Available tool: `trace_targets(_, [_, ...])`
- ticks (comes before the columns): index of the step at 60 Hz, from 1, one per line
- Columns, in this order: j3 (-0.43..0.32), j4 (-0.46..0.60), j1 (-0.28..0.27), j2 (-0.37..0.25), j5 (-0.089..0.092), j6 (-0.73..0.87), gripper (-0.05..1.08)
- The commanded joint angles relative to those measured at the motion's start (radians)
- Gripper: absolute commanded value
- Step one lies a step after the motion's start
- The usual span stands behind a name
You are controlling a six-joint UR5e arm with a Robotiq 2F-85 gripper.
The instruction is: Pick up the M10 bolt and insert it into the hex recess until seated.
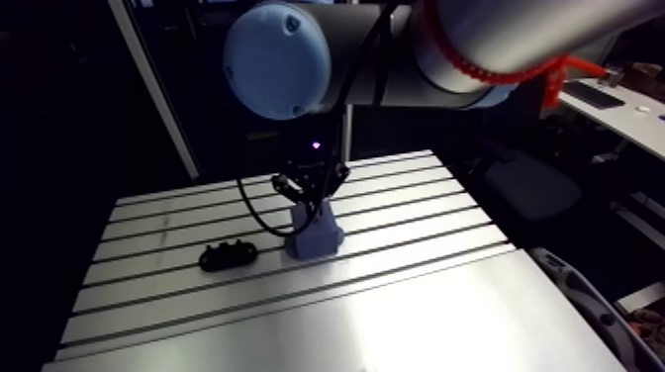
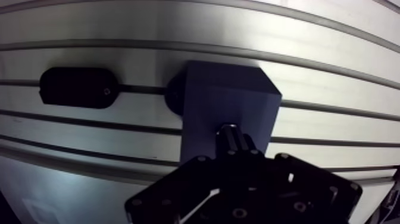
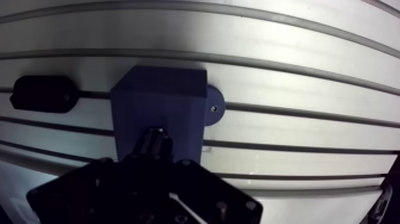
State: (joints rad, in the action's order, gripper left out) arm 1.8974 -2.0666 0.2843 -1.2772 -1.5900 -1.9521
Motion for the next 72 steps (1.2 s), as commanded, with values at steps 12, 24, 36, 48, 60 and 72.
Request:
trace_targets(12, [0.001,0.0,0.001,0.005,0.0,0.0,1.08])
trace_targets(24, [-0.002,0.0,0.001,0.005,0.0,0.0,1.08])
trace_targets(36, [-0.011,-0.002,-0.003,0.002,0.006,-0.003,1.08])
trace_targets(48, [-0.021,0.007,-0.005,-0.007,0.005,-0.003,1.08])
trace_targets(60, [-0.046,0.065,-0.007,-0.027,0.005,-0.003,1.08])
trace_targets(72, [-0.084,0.136,-0.008,-0.063,0.004,0.0,1.08])
